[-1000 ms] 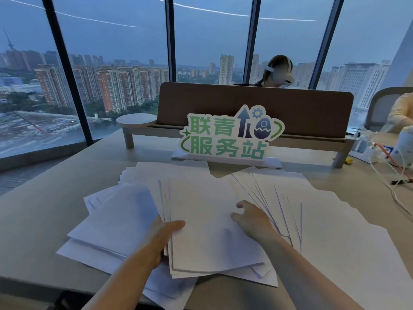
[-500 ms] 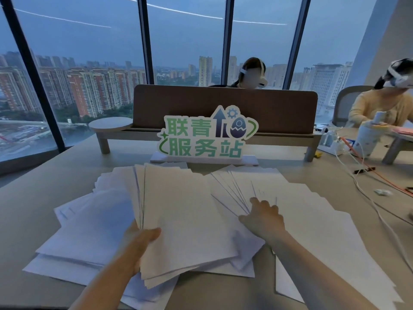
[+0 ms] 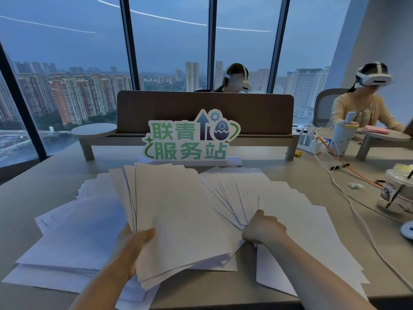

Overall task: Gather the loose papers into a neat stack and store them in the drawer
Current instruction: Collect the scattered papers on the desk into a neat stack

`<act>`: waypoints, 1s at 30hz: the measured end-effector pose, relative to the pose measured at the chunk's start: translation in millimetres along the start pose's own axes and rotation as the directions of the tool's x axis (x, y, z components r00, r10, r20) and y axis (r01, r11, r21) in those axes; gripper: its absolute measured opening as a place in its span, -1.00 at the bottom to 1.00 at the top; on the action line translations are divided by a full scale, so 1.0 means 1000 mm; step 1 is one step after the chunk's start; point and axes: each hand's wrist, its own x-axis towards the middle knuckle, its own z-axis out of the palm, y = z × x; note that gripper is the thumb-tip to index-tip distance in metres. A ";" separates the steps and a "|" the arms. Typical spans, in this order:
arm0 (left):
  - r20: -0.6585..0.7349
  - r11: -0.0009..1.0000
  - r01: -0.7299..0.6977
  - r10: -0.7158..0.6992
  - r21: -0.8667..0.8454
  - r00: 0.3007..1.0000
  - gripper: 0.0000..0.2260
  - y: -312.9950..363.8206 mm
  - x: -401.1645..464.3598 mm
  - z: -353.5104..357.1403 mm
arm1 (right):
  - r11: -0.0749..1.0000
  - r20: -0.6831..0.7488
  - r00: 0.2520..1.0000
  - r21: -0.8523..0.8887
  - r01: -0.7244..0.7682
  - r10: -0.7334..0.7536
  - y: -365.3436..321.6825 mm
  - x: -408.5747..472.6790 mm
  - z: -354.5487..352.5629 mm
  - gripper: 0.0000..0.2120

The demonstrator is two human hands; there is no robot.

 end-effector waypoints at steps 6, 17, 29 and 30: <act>-0.001 1.000 0.024 -0.024 -0.008 1.000 -0.56 -0.003 0.000 0.008 | 0.999 -0.076 0.997 0.051 0.020 -0.016 0.001 0.003 0.005 -0.54; 0.023 0.999 0.049 -0.049 -0.006 0.999 -0.55 -0.004 0.000 0.015 | 0.952 -0.302 0.906 -0.022 0.305 -0.297 -0.003 -0.012 -0.034 -0.77; 0.069 1.000 0.015 -0.015 -0.001 0.998 -0.67 0.002 -0.009 0.018 | 0.783 -0.269 0.749 -0.034 0.621 -0.606 -0.087 -0.087 0.001 -0.92; 0.072 1.000 0.012 -0.012 -0.005 0.997 -0.67 0.003 -0.010 0.019 | 0.776 -0.255 0.745 -0.031 0.631 -0.616 -0.090 -0.090 0.005 -0.90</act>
